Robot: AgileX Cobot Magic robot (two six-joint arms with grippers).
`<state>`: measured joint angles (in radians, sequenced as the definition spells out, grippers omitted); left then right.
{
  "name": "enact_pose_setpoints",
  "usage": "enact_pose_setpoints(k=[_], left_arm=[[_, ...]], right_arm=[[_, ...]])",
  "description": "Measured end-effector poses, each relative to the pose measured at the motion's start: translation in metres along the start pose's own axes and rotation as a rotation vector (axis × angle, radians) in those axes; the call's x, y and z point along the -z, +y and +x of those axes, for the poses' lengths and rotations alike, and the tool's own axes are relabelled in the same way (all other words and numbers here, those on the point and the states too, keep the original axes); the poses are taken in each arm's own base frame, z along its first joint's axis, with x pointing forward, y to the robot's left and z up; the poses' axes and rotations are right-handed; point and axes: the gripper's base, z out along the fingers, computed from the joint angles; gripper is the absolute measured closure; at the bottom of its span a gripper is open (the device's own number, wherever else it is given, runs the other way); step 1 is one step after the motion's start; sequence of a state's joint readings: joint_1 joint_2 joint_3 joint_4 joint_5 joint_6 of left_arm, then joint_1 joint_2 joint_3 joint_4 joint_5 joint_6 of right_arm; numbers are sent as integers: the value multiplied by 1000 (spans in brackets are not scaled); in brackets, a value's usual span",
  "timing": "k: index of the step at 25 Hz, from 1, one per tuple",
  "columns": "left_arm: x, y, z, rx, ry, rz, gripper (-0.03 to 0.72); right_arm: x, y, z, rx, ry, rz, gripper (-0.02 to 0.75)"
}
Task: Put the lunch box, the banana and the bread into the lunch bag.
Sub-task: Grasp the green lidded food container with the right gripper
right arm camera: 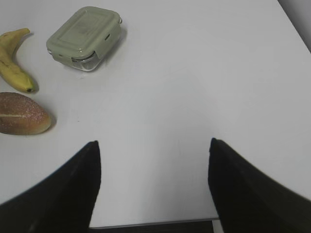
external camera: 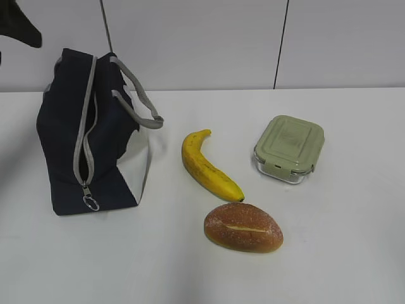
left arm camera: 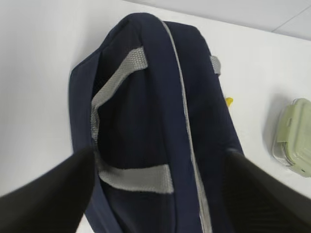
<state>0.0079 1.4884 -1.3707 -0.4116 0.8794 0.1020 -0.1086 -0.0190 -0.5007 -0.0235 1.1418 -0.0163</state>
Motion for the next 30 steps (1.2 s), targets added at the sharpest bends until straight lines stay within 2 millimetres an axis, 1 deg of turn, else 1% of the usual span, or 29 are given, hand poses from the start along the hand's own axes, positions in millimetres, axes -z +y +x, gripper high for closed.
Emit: enact_pose_setpoints(k=[1,5,8,11,13,16,24,25,28,30], left_arm=[[-11,2,-4,8,27,2,158],[-43,7,-12,36,99,20,159],[-67,10,-10,33,152,22,159],[-83,13,-6,42,189,21,174],[-87,15,-5,46,196,19,214],[-89,16,-7,46,183,16,291],[-89,15,-7,49,180,20,421],[-89,15,-7,50,179,21,447],[-88,13,-7,68,179,39,554],[-88,12,-8,80,177,52,636]], right_arm=[[0,0,0,0,0,0,227],[0,0,0,0,0,0,227],[0,0,0,0,0,0,227],[0,0,0,0,0,0,227],[0,0,0,0,1,0,227],[0,0,0,0,1,0,227],[0,0,0,0,1,0,227],[0,0,0,0,1,0,227],[0,0,0,0,1,0,227],[0,0,0,0,1,0,227]])
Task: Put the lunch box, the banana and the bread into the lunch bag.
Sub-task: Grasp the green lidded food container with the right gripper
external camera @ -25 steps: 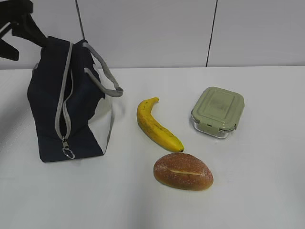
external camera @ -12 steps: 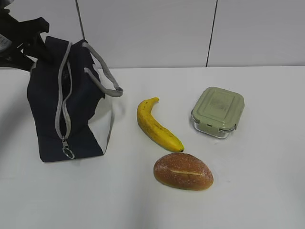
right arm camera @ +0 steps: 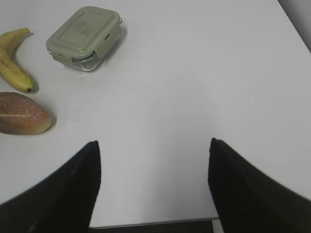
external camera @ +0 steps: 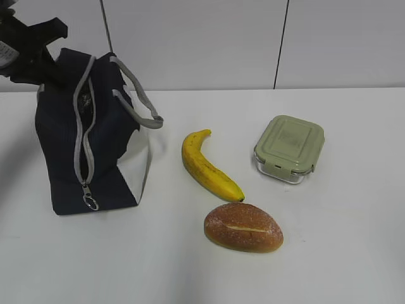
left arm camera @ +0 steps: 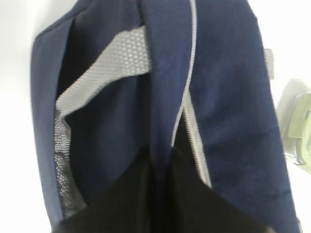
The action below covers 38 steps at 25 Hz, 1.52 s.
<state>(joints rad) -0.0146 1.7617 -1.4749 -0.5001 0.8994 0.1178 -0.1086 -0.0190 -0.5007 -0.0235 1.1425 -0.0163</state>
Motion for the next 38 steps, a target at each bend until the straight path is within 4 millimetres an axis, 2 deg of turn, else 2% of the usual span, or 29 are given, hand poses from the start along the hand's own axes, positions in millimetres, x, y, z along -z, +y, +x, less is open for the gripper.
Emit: enact_pose_setpoints(k=[1,3,10,19,29,33,38], left_arm=[[0,-1,0,5,0,7,671],[0,-2,0,13,3,17,690],[0,-5,2,-1,23,51,691],[2,-16,7,-40,69,178,691],[2,-17,7,-36,79,192,691],[2,-17,8,-36,80,193,691],[2,-17,8,-36,80,193,691]], right_arm=[[0,0,0,0,0,0,227],[0,0,0,0,0,0,227],[0,0,0,0,0,0,227],[0,0,0,0,0,0,227],[0,9,-1,-44,-10,-94,227],[-7,11,-12,-61,19,-120,227],[-34,12,-38,-100,44,-137,227]])
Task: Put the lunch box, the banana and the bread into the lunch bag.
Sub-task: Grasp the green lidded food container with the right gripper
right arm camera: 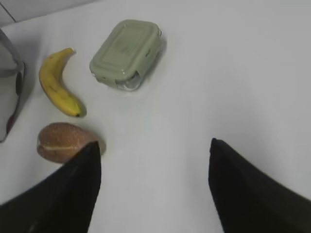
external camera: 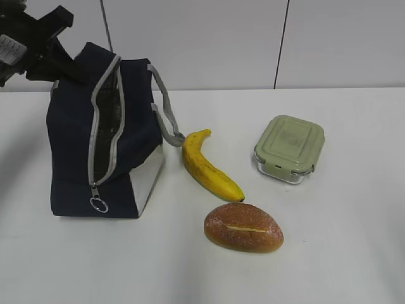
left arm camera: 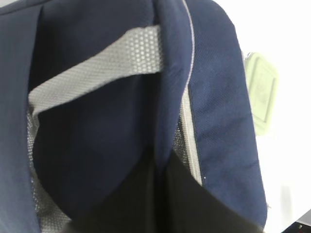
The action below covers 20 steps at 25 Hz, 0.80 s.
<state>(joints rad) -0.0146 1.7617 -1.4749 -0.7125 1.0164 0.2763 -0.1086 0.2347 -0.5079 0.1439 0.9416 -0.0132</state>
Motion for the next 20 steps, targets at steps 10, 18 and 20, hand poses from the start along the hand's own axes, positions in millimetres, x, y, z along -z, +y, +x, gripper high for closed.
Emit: enact_pose_setpoints(k=[10,18,20], left_arm=[[0,-1,0,4,-1,6,691],[0,-1,0,4,-1,6,691],[0,-1,0,1,-1,7,691]], right_arm=[[-81,0,-44,-219,78,-60,227],[-160,-3,-81,-279,352,-45,227],[-179,-3,-93,-272,407,-53,227]])
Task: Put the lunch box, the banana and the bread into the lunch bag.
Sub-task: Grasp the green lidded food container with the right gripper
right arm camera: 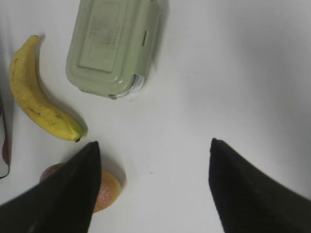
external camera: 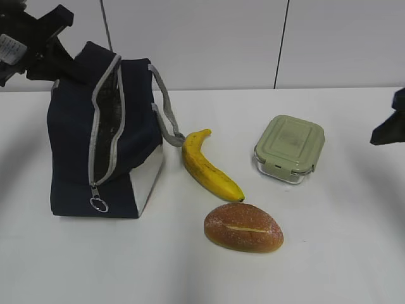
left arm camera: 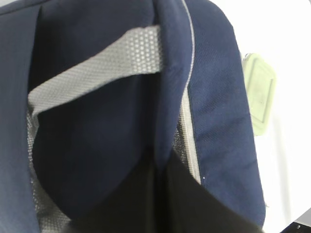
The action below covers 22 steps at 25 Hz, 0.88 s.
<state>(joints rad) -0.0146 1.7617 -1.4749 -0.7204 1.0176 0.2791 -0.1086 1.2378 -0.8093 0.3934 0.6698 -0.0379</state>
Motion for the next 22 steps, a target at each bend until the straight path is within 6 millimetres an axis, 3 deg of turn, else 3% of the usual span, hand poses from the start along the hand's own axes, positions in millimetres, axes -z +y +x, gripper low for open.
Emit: enact_pose_setpoints(k=[6,11,15,22], left_arm=[[0,0,0,-5,0,0,691],[0,0,0,-5,0,0,691],[0,0,0,-7,0,0,691],[0,0,0,-8,-1,0,691]], right_arm=[[-43,9,-49,30,128,-40,227],[-82,12,-63,21,192,-120,227],[-110,0,-64,-16,230,-193,227],[-132,-39,-73,-82,189,-306,203]])
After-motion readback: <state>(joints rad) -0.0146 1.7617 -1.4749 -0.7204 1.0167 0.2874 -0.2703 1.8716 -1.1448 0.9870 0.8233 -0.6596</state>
